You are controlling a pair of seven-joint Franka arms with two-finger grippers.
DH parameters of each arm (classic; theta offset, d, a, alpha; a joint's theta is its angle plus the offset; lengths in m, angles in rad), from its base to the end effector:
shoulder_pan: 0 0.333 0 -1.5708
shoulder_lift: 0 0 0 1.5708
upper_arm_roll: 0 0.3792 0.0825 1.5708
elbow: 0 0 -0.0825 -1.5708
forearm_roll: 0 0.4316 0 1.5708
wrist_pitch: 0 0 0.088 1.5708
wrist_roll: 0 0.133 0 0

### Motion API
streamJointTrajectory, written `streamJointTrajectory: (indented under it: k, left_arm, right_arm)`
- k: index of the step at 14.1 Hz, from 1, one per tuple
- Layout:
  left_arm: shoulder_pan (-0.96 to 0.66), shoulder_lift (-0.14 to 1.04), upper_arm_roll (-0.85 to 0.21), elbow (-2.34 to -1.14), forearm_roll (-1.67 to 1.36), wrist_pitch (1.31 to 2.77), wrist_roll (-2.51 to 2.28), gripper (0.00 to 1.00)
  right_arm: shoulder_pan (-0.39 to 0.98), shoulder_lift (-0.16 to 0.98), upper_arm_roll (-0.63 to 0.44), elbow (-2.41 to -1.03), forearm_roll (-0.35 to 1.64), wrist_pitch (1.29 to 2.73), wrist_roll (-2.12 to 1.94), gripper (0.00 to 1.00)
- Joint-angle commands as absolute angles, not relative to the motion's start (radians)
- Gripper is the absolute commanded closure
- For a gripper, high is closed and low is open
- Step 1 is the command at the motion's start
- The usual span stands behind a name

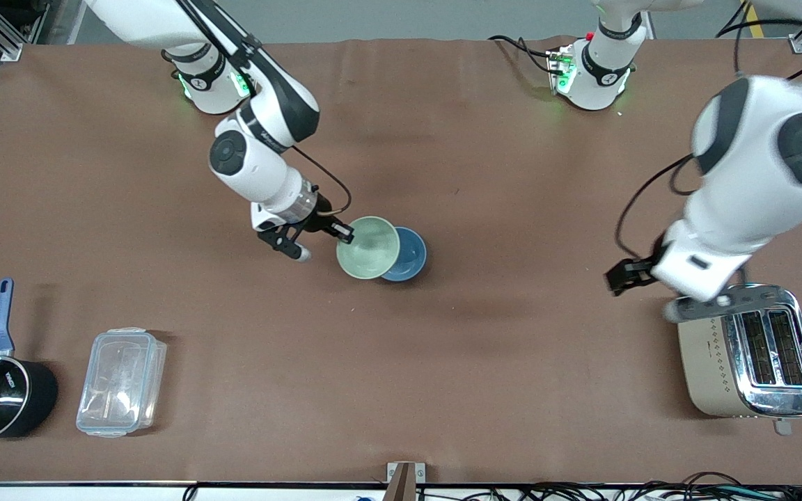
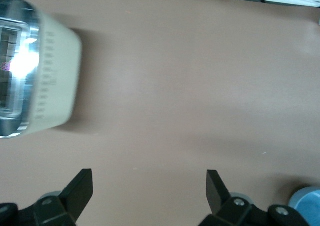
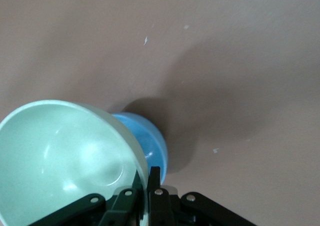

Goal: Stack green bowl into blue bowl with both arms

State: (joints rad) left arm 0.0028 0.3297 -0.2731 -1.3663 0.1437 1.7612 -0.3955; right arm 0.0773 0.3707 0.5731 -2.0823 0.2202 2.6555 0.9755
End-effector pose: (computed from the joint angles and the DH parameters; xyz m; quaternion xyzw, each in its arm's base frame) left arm 0.7188 -0.1496 0.5732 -0.9971 -0.0603 -0.0453 0.0135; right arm 0.5420 0.3900 0.2996 -0.9411 0.2732 0.0322 0.1966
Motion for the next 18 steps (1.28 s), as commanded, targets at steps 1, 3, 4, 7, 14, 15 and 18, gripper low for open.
streamJointTrajectory:
  k: [1, 3, 4, 7, 14, 15, 18]
  left_arm:
    - [0.064, 0.272, -0.284, -1.371, 0.107, 1.677, -0.292, 0.0]
    - [0.1, 0.256, -0.281, -1.356, 0.106, 1.643, -0.232, 0.0]
    - [0.103, 0.253, -0.279, -1.355, 0.106, 1.628, -0.218, 0.0]
    - [0.1, 0.21, -0.275, -1.355, 0.101, 1.58, -0.189, 0.0]
    - [0.008, 0.091, -0.115, -1.399, 0.02, 1.531, -0.149, 0.0]
    - [0.005, 0.072, -0.109, -1.413, 0.02, 1.511, -0.146, 0.0]
    - [0.003, 0.003, -0.097, -1.477, 0.021, 1.491, -0.027, 0.0]
  right_arm:
    - [0.101, 0.357, 0.578, -2.129, 0.238, 2.717, 0.997, 1.0]
    - [0.138, 0.391, 0.577, -2.147, 0.235, 2.807, 1.011, 1.0]
    - [0.146, 0.396, 0.575, -2.161, 0.23, 2.842, 1.011, 1.0]
    - [0.164, 0.414, 0.574, -2.166, 0.221, 2.856, 1.011, 1.0]
    - [0.199, 0.482, 0.569, -2.163, 0.166, 2.899, 1.009, 0.98]
    - [0.199, 0.491, 0.568, -2.16, 0.158, 2.899, 1.009, 0.98]
    - [0.199, 0.497, 0.566, -2.155, 0.152, 2.899, 1.009, 0.97]
